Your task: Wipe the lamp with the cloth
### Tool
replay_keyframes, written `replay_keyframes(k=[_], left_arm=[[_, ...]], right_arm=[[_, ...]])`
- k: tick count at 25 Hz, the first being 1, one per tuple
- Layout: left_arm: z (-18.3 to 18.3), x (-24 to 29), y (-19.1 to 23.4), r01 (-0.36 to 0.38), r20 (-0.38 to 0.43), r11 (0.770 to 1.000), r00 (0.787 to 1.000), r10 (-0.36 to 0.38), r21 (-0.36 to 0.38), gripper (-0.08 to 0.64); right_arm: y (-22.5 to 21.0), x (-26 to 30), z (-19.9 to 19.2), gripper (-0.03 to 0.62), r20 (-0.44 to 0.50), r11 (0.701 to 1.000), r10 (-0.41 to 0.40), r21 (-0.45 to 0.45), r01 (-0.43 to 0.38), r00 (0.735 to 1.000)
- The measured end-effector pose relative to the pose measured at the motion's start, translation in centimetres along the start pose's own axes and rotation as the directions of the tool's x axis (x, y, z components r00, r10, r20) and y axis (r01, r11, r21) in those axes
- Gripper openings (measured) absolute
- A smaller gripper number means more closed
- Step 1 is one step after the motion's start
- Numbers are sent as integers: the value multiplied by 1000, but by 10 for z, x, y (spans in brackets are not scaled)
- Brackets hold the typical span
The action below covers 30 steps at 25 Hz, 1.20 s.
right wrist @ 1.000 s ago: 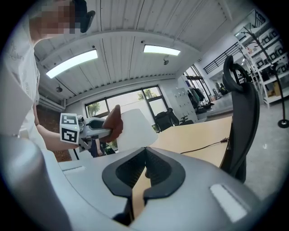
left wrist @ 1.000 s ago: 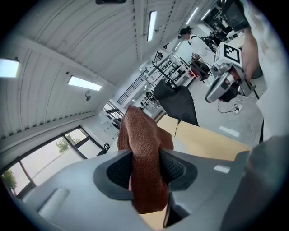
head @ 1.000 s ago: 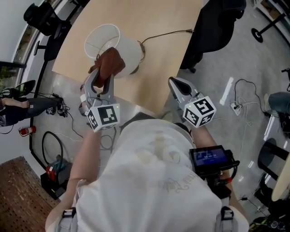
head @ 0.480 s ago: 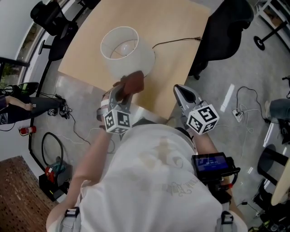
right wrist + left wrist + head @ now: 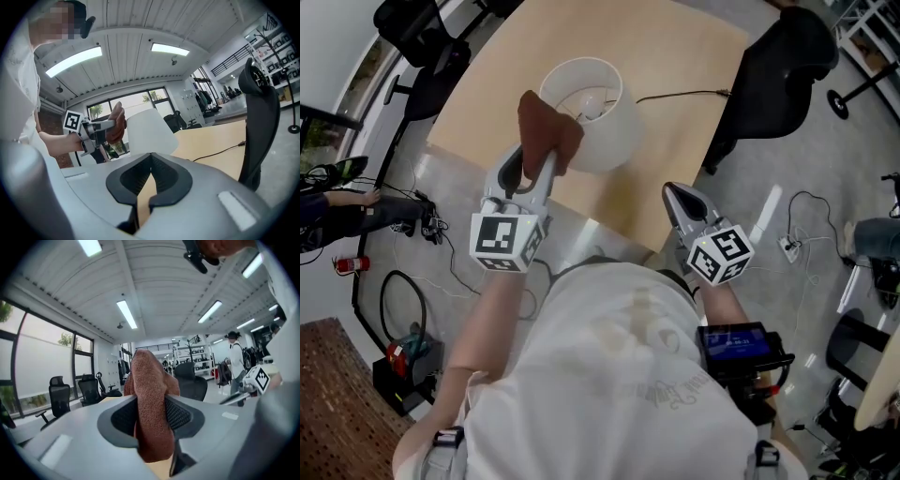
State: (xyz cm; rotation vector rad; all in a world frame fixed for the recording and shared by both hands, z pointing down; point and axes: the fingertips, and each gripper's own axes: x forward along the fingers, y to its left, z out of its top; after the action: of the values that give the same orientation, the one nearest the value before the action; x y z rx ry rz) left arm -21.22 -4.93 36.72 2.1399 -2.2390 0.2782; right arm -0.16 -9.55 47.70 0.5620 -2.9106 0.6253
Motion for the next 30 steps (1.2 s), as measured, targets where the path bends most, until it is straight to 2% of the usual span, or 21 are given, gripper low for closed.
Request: replay_keyframes(k=[3, 8, 11, 15, 17, 20, 22, 26, 30], left_arm=[[4, 17, 1, 13, 5, 997, 1000, -12, -81, 163], [-23, 28, 5, 22, -52, 975, 998, -34, -222, 163], [-55, 30, 8, 2, -126, 973, 992, -32, -231, 163], [-112, 35, -15, 28, -240, 962, 966, -96, -273, 164], [-127, 37, -18, 23, -271, 955, 957, -107, -296, 166], [-138, 35, -22, 18, -296, 960, 949, -104, -281, 166], [-132, 32, -27, 22, -271, 963, 957, -98, -270, 164], [-68, 30, -3, 20, -93, 959, 995, -48, -283, 164], [-4, 39, 27, 27, 63, 948, 998, -7, -316, 166]], right_arm=[[-3, -3, 2, 12, -6, 1000, -21, 1, 21, 1000], [-8, -6, 6, 12, -15, 998, -65, -2, 65, 998], [-9, 5, 9, 12, -14, 999, -53, -5, 53, 998], [-11, 2, 6, 12, -27, 998, -59, -1, 59, 998], [-12, 4, 5, 12, -27, 998, -58, -3, 58, 998], [-12, 3, 2, 12, -32, 998, -59, 3, 59, 998], [-14, -5, -2, 12, -39, 998, -69, 11, 70, 997], [-15, -2, 2, 12, -23, 997, -70, 10, 70, 997], [-13, 1, 3, 12, -25, 998, -66, 8, 66, 997]])
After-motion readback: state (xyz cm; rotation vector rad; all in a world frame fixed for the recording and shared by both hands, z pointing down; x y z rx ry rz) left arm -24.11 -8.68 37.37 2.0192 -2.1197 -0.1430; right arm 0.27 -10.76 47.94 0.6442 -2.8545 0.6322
